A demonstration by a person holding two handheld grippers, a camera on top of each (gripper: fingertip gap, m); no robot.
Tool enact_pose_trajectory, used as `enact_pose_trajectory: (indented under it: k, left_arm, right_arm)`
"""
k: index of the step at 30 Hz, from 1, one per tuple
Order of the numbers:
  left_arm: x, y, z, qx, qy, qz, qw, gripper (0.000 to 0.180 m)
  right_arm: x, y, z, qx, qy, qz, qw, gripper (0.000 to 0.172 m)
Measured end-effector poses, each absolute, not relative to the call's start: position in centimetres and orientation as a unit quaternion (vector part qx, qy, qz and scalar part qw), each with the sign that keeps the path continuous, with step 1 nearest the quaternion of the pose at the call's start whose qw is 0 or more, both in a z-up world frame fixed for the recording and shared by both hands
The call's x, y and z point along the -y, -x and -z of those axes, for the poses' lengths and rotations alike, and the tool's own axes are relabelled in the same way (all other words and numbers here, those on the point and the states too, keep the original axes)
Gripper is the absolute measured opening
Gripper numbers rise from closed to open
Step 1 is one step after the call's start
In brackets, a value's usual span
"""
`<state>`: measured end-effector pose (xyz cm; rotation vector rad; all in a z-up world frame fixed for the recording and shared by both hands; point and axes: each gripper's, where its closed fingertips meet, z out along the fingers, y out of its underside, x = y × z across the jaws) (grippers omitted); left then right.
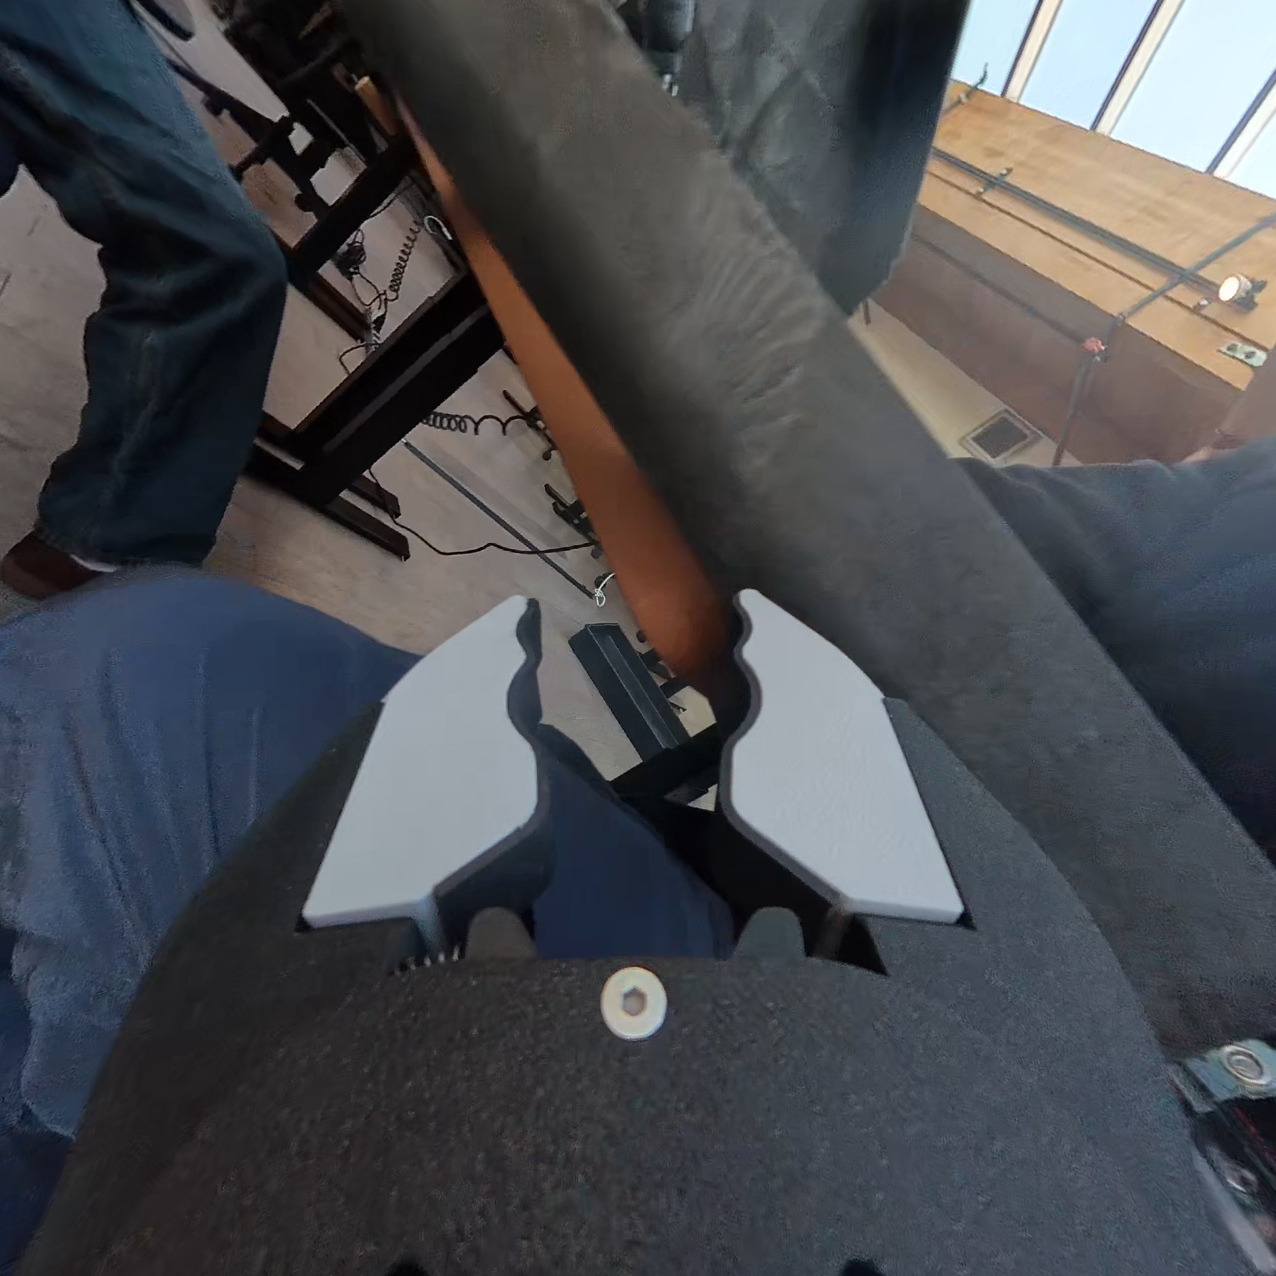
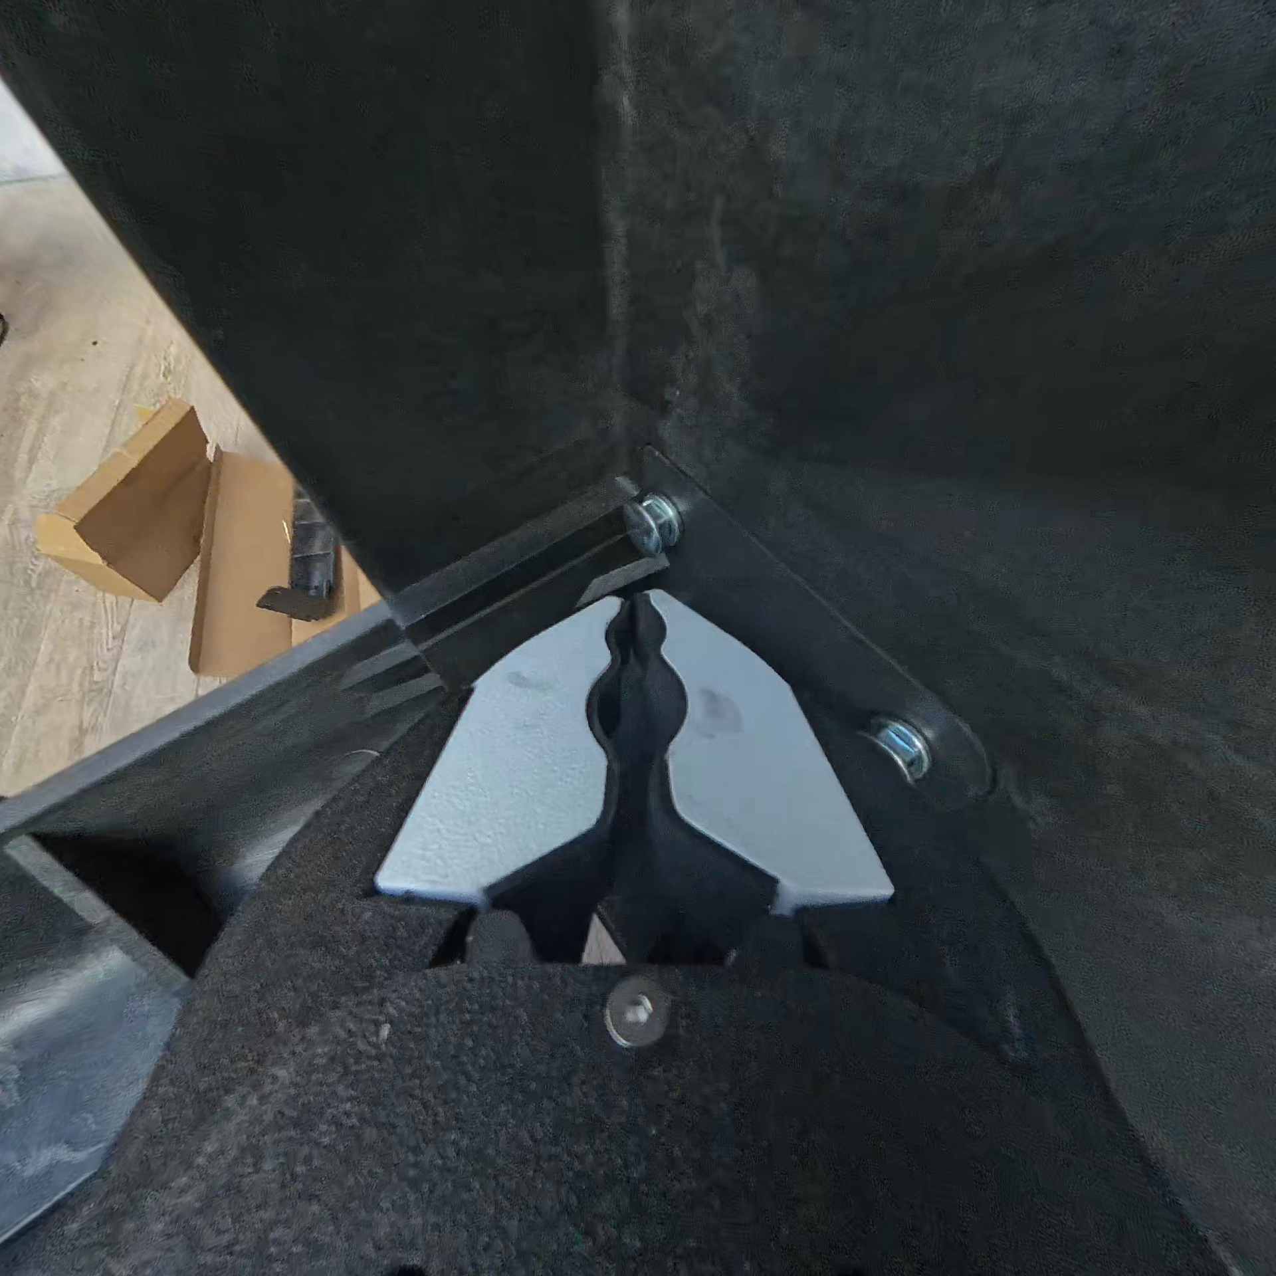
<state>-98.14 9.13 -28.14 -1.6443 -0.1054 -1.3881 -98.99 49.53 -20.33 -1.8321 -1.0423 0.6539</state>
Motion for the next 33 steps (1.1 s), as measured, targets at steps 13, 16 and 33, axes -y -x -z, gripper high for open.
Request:
enact_pose_trajectory:
  k: [13,16,33]
  left_arm:
    - [-6.1,102.6,26.1,0.117,0.627,0.585,0.500,0.058]
    - [-5.9,102.8,29.3,0.146,0.625,0.594,0.485,0.051]
    - [-6.2,100.3,35.2,0.131,0.690,0.579,0.413,0.044]
  right_arm:
    - [-50.4,92.9,19.7,0.326,0.823,-0.229,0.405,0.000]
    - [-51.0,92.6,21.0,0.332,0.824,-0.226,0.400,0.000]
    - [-51.6,91.3,24.5,0.359,0.845,-0.170,0.359,0.000]
